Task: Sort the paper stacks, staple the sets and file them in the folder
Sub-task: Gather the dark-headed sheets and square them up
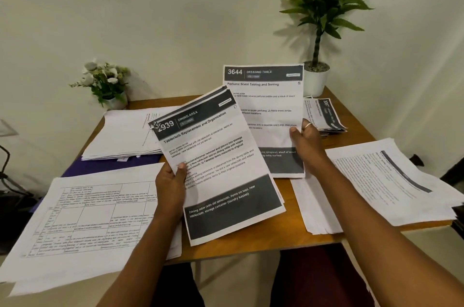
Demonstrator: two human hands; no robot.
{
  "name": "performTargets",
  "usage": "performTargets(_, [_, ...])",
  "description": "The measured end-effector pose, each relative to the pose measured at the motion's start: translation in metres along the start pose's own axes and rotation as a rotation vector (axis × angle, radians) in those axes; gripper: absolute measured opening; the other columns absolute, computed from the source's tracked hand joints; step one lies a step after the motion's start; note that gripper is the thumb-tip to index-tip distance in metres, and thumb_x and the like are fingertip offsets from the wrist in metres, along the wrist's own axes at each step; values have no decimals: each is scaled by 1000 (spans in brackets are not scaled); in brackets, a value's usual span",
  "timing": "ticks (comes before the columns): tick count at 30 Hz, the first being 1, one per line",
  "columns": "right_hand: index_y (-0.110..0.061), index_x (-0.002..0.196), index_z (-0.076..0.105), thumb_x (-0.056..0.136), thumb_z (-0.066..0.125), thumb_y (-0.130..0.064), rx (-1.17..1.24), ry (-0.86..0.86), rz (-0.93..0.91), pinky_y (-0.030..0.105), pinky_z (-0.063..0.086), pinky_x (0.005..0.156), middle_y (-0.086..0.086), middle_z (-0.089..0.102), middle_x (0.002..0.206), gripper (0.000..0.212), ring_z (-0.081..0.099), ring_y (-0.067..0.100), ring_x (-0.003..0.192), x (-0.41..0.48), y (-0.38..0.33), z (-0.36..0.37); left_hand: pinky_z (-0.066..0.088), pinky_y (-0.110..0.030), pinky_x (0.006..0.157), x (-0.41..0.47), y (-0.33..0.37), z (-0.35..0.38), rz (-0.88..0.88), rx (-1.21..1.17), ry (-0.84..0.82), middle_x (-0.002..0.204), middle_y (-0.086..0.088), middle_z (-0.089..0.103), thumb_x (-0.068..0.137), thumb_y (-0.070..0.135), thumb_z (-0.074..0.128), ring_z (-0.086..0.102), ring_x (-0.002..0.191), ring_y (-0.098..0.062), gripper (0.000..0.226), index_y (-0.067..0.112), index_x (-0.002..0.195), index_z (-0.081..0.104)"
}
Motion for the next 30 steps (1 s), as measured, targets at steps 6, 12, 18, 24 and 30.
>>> performTargets(6, [-29,131,55,105,52,-33,-38,-50,-48,25,57,70,-1,60,136,26,67,15,106,0,1,0,60,-26,71,1,-1,-1,9,13,3,112,6,73,104,22,54,73,95,-18,25,19,128,62])
performTargets(12, [-34,129,58,103,57,-36,5,-94,-68,43,60,92,-3,58,142,26,64,21,119,-4,4,-1,59,-21,66,0,1,0,13,14,-4,111,7,73,104,22,54,74,94,-15,24,19,126,63])
performTargets(18, [-35,128,60,104,56,-26,49,-231,-49,40,58,96,-8,57,141,26,62,16,121,-23,-1,8,60,-25,67,-2,0,2,-17,-8,-18,107,9,74,104,22,55,74,91,-15,19,25,120,65])
performTargets(24, [-28,135,60,105,54,-23,-95,-537,-19,38,55,98,-14,69,128,31,65,11,119,-51,-12,60,60,-27,61,-2,2,4,-66,-31,-31,104,9,74,104,25,55,76,85,-18,14,33,112,63])
performTargets(30, [-15,104,69,103,46,-54,4,-470,234,22,52,56,7,76,96,45,70,17,73,-50,-6,72,55,-18,56,-1,6,0,-24,-23,37,107,8,65,102,17,58,68,87,-9,27,18,128,52])
Point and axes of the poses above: each hand's wrist, its own x-axis towards the middle knuckle, its own z-axis out of the palm, y = z × x, the point moved 8 cm from there along x, towards the middle knuckle
